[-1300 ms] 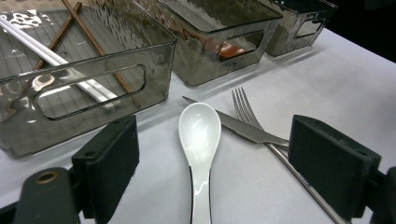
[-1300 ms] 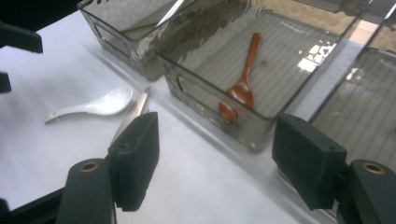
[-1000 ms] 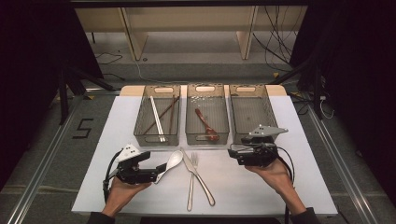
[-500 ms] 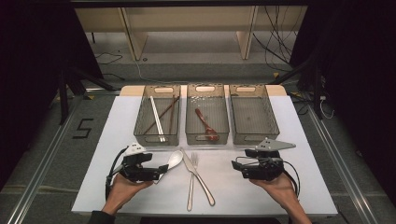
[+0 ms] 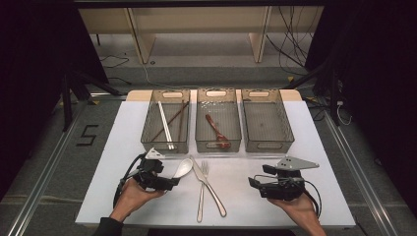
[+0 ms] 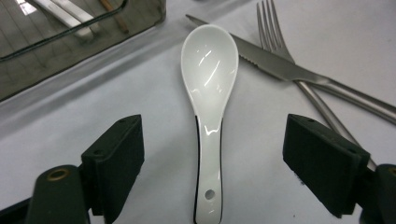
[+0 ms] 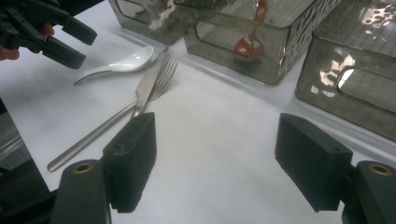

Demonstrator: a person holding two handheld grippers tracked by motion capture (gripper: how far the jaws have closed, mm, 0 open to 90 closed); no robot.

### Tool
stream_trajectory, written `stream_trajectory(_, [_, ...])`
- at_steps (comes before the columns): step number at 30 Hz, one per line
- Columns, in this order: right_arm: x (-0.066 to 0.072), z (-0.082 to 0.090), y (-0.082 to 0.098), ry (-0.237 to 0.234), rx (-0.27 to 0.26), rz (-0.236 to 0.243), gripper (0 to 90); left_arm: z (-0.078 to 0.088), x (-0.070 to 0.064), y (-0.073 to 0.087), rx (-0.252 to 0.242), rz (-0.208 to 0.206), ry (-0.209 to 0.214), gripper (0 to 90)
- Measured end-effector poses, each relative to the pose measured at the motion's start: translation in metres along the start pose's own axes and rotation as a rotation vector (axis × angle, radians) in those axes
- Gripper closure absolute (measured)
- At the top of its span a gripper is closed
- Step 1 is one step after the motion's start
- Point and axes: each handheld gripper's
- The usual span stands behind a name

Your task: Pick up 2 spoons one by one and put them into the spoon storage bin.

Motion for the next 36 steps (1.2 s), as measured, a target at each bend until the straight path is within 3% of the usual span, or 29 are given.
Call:
stream_trajectory(18, [0.004,0.003,0.012,-0.013,-0.025,-0.008,28.2,-0.015,0.000,-0.007,0.163,-0.026,-0.004,30.5])
stream_trajectory(28, [0.005,0.002,0.013,-0.018,-0.019,-0.007,28.2,-0.022,-0.002,-0.011,0.220,-0.049,0.023,46.9])
stream_trajectory(36, [0.006,0.001,0.013,-0.019,-0.017,-0.004,28.2,-0.028,-0.002,-0.015,0.263,-0.072,0.014,59.2])
Point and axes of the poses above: each handheld gripper's, and its own axes: z roughly backward along the jaws, y roughly out of its underside, x roughly to its left
